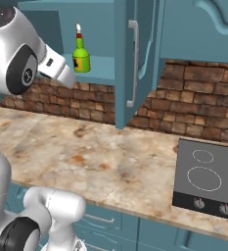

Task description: Move the cutting board and knife to the sink. Then move spray from the cabinet to the counter.

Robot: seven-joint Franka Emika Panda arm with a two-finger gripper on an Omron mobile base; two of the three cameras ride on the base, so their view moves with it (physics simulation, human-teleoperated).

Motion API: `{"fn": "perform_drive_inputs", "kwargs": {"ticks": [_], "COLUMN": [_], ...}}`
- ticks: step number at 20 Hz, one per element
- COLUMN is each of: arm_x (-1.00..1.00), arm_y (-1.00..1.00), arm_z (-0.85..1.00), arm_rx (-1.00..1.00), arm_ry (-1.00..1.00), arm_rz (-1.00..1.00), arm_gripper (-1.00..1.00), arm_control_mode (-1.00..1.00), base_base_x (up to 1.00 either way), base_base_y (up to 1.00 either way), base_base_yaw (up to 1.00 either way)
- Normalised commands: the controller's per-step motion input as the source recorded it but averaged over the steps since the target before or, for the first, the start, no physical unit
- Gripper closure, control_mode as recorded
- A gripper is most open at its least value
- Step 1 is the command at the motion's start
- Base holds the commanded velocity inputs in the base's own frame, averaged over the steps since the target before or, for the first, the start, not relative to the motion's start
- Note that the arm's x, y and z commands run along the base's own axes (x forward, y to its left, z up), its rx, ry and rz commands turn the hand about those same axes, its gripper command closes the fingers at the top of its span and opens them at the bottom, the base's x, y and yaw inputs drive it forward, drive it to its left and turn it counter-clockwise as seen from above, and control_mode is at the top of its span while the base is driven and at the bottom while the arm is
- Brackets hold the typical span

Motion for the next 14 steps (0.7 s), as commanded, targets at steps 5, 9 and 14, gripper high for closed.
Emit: {"fn": "perform_drive_inputs", "kwargs": {"ticks": [5,9,14], "arm_x": [0.01,0.33,0.46], "arm_y": [0.01,0.35,0.46], "arm_z": [0.08,0.1,0.42], "arm_rx": [0.05,0.0,-0.1], "arm_ry": [-0.41,-0.2,-0.07], "arm_rz": [0.0,-0.1,-0.06], "arm_gripper": [-1.0,-1.0,-1.0], "arm_control_mode": [-1.0,-1.0,-1.0], "base_base_x": [0.0,0.0,0.0], "base_base_y": [0.0,0.0,0.0], "base_base_yaw": [0.0,0.0,0.0]}}
